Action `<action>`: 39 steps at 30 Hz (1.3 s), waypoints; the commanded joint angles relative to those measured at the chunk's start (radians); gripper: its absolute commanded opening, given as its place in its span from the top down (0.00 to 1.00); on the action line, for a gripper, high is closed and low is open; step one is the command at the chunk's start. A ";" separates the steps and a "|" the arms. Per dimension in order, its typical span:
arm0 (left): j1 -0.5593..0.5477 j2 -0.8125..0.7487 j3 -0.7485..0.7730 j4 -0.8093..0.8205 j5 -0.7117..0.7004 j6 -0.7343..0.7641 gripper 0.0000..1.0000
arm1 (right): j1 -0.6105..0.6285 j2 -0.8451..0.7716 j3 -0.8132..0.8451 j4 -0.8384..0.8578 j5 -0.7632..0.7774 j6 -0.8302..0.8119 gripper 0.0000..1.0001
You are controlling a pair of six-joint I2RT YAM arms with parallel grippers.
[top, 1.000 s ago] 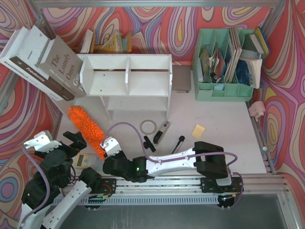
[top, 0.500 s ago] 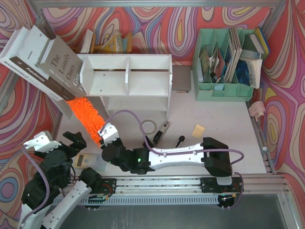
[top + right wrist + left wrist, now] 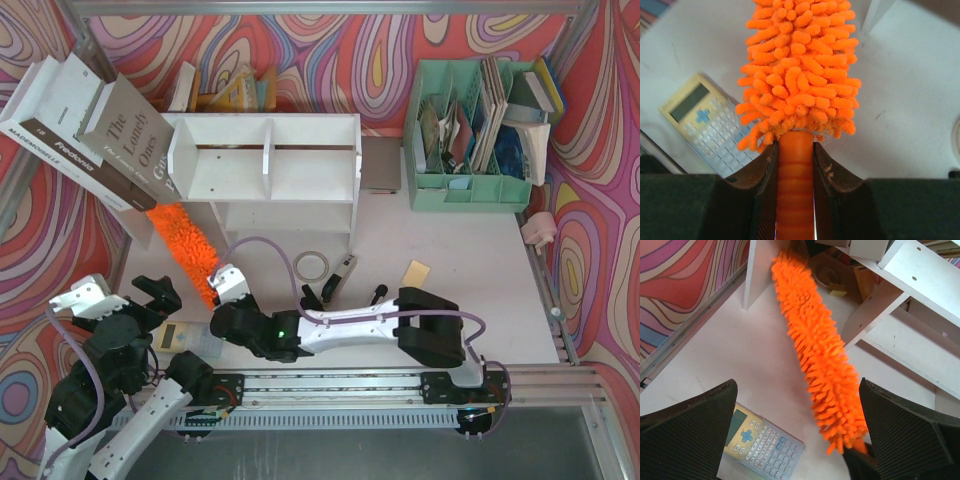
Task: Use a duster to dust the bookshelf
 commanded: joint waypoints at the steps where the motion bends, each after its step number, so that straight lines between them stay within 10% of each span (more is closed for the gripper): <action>1: -0.004 -0.011 -0.016 0.006 -0.020 0.000 0.02 | 0.000 0.051 0.021 -0.042 -0.031 0.061 1.00; 18: -0.004 -0.023 -0.015 0.003 -0.017 -0.002 0.02 | 0.066 -0.118 0.030 -0.205 0.171 0.234 1.00; 25: -0.004 -0.059 -0.017 0.005 -0.018 -0.003 0.02 | 0.162 -0.053 0.259 -0.625 0.399 0.563 1.00; 39: -0.006 -0.074 -0.018 0.014 0.009 0.006 0.02 | 0.214 0.109 0.532 -0.765 0.485 0.687 1.00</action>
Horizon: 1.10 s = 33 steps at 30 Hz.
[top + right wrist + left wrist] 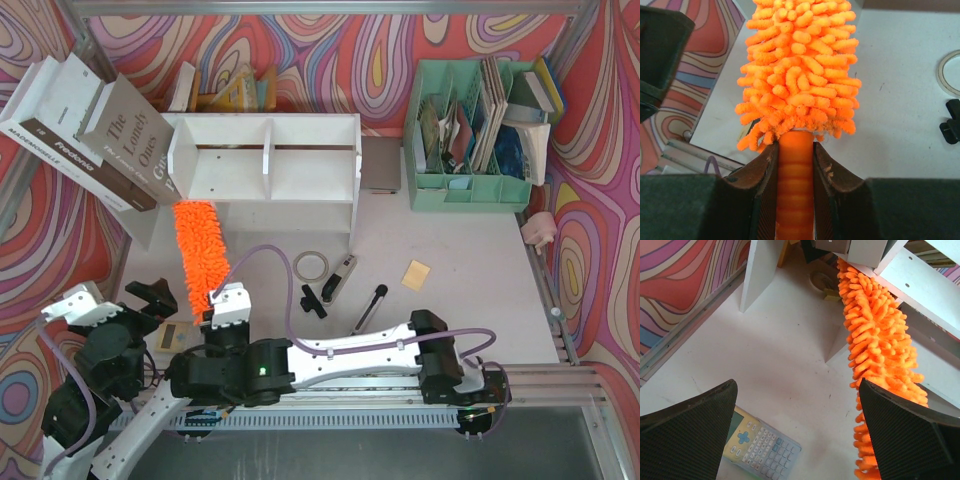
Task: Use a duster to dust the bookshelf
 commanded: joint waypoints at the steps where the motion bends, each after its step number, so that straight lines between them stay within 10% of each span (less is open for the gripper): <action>1: -0.006 -0.023 -0.016 0.015 0.008 0.006 0.02 | -0.004 0.065 0.054 -0.080 0.090 0.090 1.00; 14: -0.010 -0.067 -0.016 0.010 -0.001 0.002 0.02 | -0.103 0.230 0.107 -0.295 -0.134 0.261 1.00; 33: -0.020 -0.057 -0.016 0.007 -0.010 0.000 0.02 | -0.073 0.023 -0.010 -0.064 0.061 0.045 1.00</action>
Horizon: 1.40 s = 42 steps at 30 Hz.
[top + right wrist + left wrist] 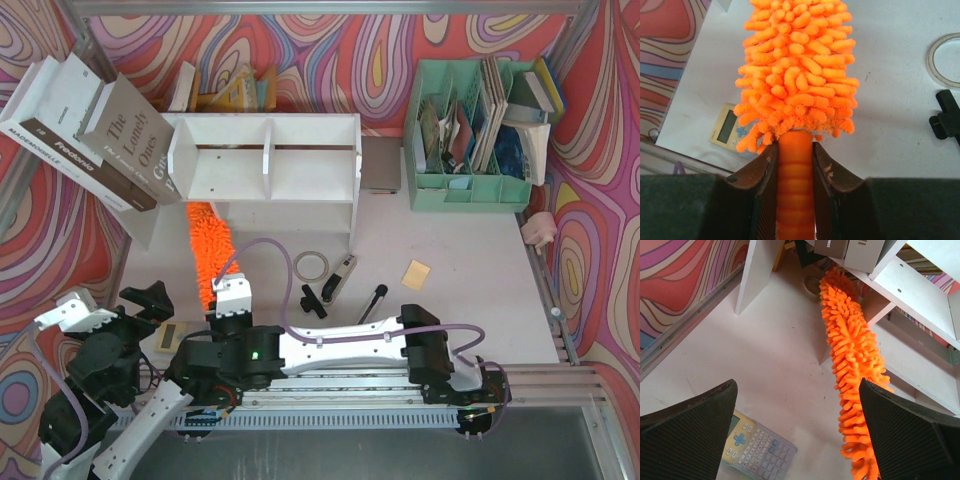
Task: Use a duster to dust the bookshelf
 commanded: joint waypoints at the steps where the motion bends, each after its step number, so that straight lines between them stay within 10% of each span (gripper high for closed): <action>1: -0.009 -0.002 -0.013 0.006 -0.012 -0.001 0.02 | -0.005 -0.058 -0.049 0.027 0.133 -0.019 1.00; 17: -0.015 0.026 -0.010 -0.003 -0.024 -0.007 0.02 | -0.005 -0.065 -0.230 -0.113 0.051 0.026 1.00; 28: -0.016 0.037 -0.008 -0.013 -0.041 -0.017 0.02 | -0.002 -0.267 -0.552 0.309 -0.115 -0.354 1.00; 42: -0.017 0.040 -0.006 -0.019 -0.052 -0.023 0.02 | 0.035 -0.516 -0.744 0.341 -0.157 -0.574 1.00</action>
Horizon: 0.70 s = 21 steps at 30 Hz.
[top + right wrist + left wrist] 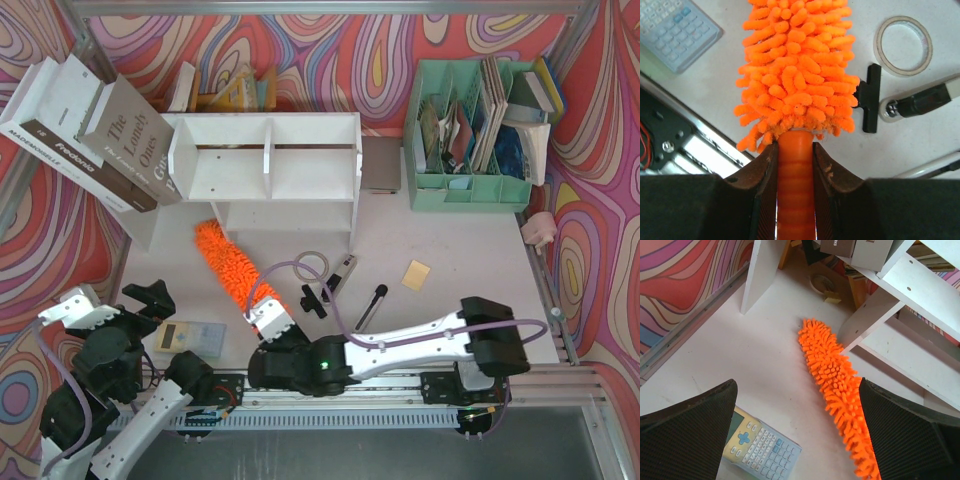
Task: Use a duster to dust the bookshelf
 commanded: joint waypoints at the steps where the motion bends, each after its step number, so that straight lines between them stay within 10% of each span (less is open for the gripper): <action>1: -0.006 0.007 -0.006 -0.006 -0.027 -0.008 0.02 | 0.011 -0.166 -0.081 0.072 0.015 -0.152 1.00; 21: -0.006 -0.015 -0.006 -0.012 -0.039 -0.023 0.02 | 0.029 -0.799 -0.191 -0.152 -0.288 -0.421 1.00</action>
